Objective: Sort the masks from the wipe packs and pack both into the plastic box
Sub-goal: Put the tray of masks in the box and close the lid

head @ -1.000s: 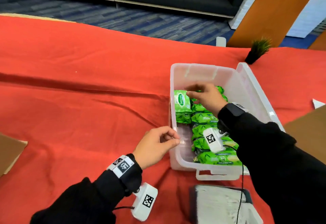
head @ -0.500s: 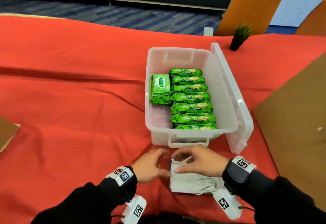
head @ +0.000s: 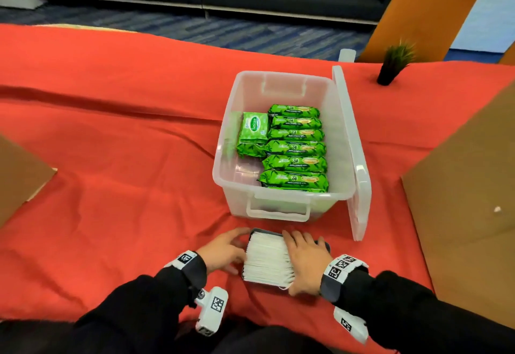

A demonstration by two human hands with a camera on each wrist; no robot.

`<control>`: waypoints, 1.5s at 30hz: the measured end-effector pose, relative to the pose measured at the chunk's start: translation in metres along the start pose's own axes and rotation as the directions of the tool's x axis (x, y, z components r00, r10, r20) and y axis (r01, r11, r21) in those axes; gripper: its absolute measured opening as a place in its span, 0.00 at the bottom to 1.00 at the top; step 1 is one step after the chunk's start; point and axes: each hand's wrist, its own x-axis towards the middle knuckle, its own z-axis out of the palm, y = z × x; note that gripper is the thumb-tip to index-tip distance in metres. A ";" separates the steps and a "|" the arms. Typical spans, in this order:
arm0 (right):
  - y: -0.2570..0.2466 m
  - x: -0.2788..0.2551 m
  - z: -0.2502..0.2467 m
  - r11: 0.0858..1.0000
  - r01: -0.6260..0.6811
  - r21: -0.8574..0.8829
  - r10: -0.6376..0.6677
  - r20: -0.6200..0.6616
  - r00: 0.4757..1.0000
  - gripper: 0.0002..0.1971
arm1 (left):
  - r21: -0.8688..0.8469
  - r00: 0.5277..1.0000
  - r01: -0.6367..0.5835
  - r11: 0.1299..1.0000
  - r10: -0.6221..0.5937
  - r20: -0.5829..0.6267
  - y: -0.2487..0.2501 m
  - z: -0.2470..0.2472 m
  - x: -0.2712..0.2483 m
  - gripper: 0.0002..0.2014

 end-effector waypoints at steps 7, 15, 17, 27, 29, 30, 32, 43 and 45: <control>-0.013 -0.033 -0.060 0.965 0.073 0.252 -0.075 -0.003 0.997 0.52 | -0.212 0.952 -0.126 0.969 0.058 -0.301 0.019 -0.065 -0.012 0.07; -0.033 -0.078 -0.240 0.576 0.219 0.787 -0.124 -0.181 0.976 0.27 | -0.250 0.892 -0.372 0.894 0.270 -0.363 0.067 -0.126 -0.012 0.12; -0.028 -0.066 -0.278 0.500 0.154 0.852 -0.064 -0.141 0.988 0.18 | -0.245 0.902 -0.389 0.888 0.315 -0.294 0.080 -0.125 -0.004 0.22; -0.014 0.092 -0.296 0.292 -0.369 0.882 0.427 0.225 0.876 0.31 | -0.329 0.901 -0.432 0.840 0.417 -0.119 0.088 -0.125 0.024 0.26; -0.018 0.117 -0.281 0.312 -0.443 0.840 0.428 0.292 0.855 0.35 | -0.348 0.898 -0.431 0.833 0.433 -0.077 0.086 -0.128 0.026 0.26; -0.022 0.126 -0.274 0.314 -0.475 0.822 0.426 0.325 0.844 0.37 | -0.353 0.896 -0.432 0.830 0.440 -0.061 0.086 -0.129 0.027 0.26; -0.027 0.138 -0.260 0.293 -0.537 0.791 0.391 0.414 0.822 0.41 | -0.368 0.893 -0.429 0.825 0.447 -0.038 0.085 -0.130 0.027 0.25; -0.056 0.182 -0.233 0.512 -0.634 0.580 0.474 0.424 0.772 0.46 | -0.390 0.887 -0.422 0.818 0.461 0.007 0.079 -0.133 0.037 0.32; -0.067 0.192 -0.231 0.626 -0.590 0.510 0.473 0.353 0.807 0.38 | -0.383 0.886 -0.425 0.820 0.463 0.008 0.078 -0.133 0.039 0.32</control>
